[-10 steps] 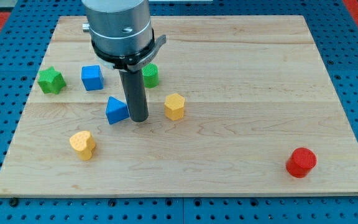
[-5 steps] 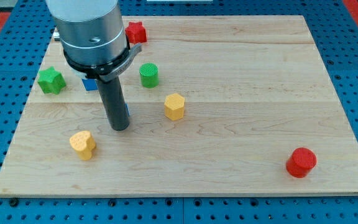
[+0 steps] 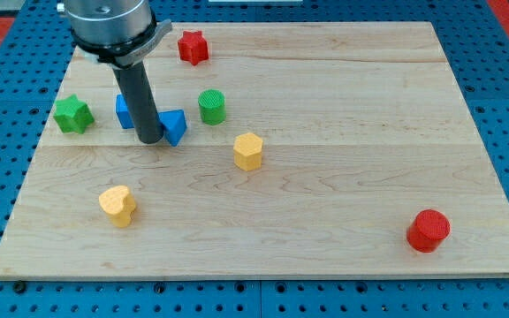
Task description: Move the blue triangle closer to the green circle
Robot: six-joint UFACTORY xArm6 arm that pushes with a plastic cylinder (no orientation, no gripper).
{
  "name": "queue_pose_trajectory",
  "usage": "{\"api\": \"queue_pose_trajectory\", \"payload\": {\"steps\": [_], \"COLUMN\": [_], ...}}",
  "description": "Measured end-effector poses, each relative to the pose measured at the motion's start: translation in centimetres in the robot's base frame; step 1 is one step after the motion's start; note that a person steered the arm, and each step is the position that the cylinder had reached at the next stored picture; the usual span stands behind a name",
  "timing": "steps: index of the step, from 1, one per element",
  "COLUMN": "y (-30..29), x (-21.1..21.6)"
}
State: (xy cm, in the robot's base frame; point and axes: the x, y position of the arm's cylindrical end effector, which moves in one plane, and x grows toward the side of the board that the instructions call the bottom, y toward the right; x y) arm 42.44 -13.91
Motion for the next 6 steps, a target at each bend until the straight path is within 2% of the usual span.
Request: {"api": "queue_pose_trajectory", "payload": {"steps": [2,4,6], "y": [2.0,6.9,12.8], "x": [-1.7,0.3,-1.7]}}
